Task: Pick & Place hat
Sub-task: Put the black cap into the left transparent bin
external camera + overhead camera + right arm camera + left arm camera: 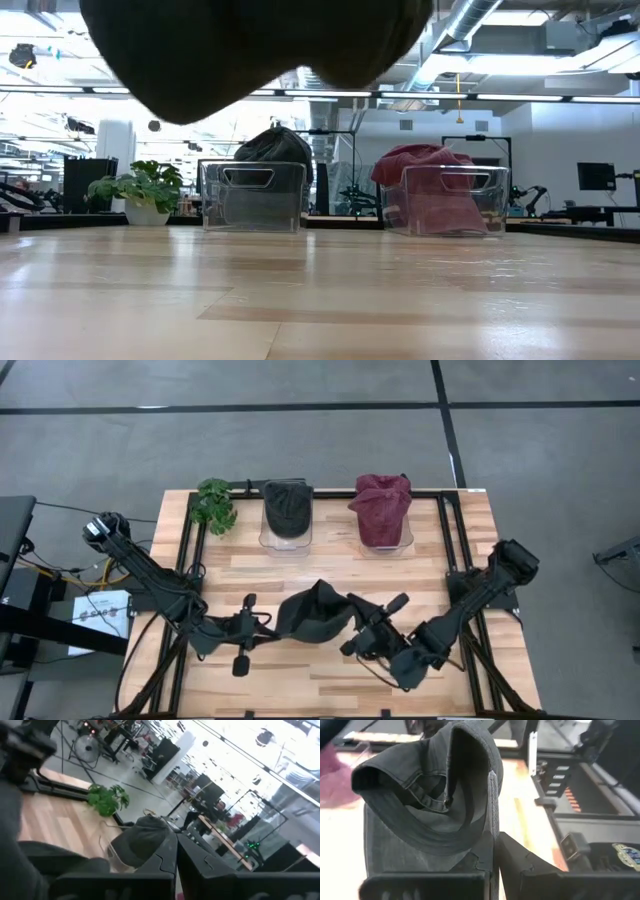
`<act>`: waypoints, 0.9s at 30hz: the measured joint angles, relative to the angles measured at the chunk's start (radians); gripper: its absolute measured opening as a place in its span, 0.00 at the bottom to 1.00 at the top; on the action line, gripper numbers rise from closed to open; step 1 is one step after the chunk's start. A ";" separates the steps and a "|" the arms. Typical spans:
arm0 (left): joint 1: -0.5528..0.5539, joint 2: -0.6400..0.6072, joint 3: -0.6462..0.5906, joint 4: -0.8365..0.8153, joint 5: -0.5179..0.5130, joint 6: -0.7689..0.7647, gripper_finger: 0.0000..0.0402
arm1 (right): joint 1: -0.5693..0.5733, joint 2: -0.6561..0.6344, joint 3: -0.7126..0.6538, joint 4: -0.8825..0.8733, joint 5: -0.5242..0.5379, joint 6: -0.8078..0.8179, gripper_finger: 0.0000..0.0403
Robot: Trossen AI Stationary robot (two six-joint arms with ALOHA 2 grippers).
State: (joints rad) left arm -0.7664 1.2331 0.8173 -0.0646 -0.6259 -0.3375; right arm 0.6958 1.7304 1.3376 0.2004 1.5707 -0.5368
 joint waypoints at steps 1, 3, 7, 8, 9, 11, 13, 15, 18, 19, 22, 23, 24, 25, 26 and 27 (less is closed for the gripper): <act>0.000 0.000 0.000 0.022 0.011 0.013 0.03 | -0.006 0.006 0.000 -0.023 0.000 0.021 0.00; -0.005 0.000 0.000 0.059 0.034 0.025 0.03 | -0.025 0.009 0.000 -0.078 0.000 0.061 0.00; -0.019 0.000 0.000 0.086 0.050 0.045 0.03 | -0.081 0.009 0.000 -0.183 0.000 0.173 0.00; -0.021 0.000 0.000 0.086 0.051 0.045 0.03 | -0.095 0.009 0.000 -0.201 0.000 0.188 0.00; -0.023 0.000 0.000 0.086 0.055 0.045 0.03 | -0.109 0.009 0.000 -0.205 0.000 0.197 0.00; -0.026 0.000 0.000 0.086 0.055 0.046 0.03 | -0.133 0.009 0.000 -0.203 0.000 0.218 0.00; -0.027 0.000 0.000 0.086 0.056 0.056 0.03 | -0.155 0.009 0.000 -0.205 -0.012 0.260 0.00; -0.026 0.000 0.000 0.086 0.058 0.072 0.03 | -0.169 0.009 0.000 -0.211 -0.097 0.308 0.00; -0.015 0.000 0.000 0.088 0.059 0.079 0.03 | -0.182 0.009 -0.001 -0.216 -0.255 0.371 0.00; -0.012 0.000 0.000 0.088 0.059 0.081 0.03 | -0.186 0.009 -0.001 -0.216 -0.300 0.387 0.00; -0.001 0.000 0.000 0.088 0.059 0.098 0.03 | -0.187 0.009 -0.001 -0.223 -0.452 0.438 0.00; 0.002 0.000 0.000 0.088 0.059 0.098 0.03 | -0.187 0.009 -0.001 -0.223 -0.492 0.452 0.00; 0.006 0.000 0.000 0.088 0.060 0.099 0.03 | -0.184 0.009 -0.001 -0.223 -0.517 0.459 0.00; 0.009 0.000 0.000 0.089 0.060 0.099 0.03 | -0.180 0.009 0.000 -0.224 -0.535 0.462 0.00; 0.012 0.000 0.000 0.089 0.060 0.099 0.03 | -0.174 0.009 -0.001 -0.224 -0.551 0.462 0.00; 0.016 0.000 0.000 0.090 0.060 0.099 0.03 | -0.169 0.009 -0.001 -0.224 -0.570 0.461 0.00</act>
State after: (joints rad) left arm -0.7500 1.2327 0.8173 0.0257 -0.5656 -0.2386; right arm 0.5271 1.7390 1.3369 -0.0235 1.0005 -0.0753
